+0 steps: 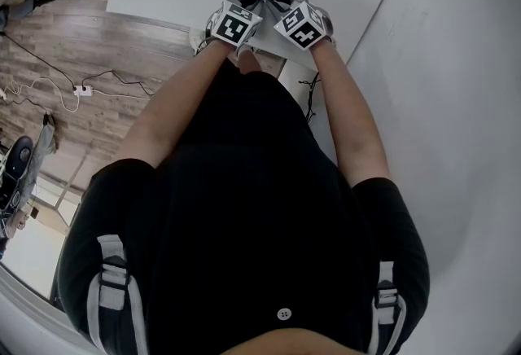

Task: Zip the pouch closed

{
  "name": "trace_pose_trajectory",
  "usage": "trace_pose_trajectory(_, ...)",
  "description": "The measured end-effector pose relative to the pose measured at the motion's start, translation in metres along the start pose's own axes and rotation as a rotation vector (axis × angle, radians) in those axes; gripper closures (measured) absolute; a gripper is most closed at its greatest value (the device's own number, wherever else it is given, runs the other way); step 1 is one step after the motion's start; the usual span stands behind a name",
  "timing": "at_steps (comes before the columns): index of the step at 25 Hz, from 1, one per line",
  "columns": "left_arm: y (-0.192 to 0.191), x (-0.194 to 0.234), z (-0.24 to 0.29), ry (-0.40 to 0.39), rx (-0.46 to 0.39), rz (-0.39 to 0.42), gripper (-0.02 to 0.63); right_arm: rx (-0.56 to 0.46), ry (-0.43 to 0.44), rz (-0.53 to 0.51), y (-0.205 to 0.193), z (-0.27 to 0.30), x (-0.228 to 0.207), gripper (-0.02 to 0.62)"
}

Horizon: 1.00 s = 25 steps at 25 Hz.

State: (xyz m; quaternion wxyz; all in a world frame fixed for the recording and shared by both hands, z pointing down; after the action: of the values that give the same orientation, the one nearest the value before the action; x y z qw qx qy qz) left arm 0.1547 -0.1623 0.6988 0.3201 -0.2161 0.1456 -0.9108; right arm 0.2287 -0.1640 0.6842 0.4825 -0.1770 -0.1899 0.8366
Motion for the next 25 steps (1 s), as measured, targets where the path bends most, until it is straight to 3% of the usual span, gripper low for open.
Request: trace_pose_trajectory(25,0.007,0.014,-0.017,0.065,0.081,-0.047,0.597,0.060,-0.046,-0.015,-0.003,-0.014,-0.007,0.574)
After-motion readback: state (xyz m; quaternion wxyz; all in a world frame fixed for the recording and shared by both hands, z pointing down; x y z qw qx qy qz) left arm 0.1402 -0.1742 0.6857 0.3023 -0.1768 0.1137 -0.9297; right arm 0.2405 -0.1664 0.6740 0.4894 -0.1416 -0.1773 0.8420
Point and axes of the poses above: the fingertips, and each gripper's own axes: z forward along the fingers, x to its left, y out of its top, the point moved 6 cm from there along -z, backward along the fingers, and after that the axes turned 10 degrees about x, right-handed, at the moved point
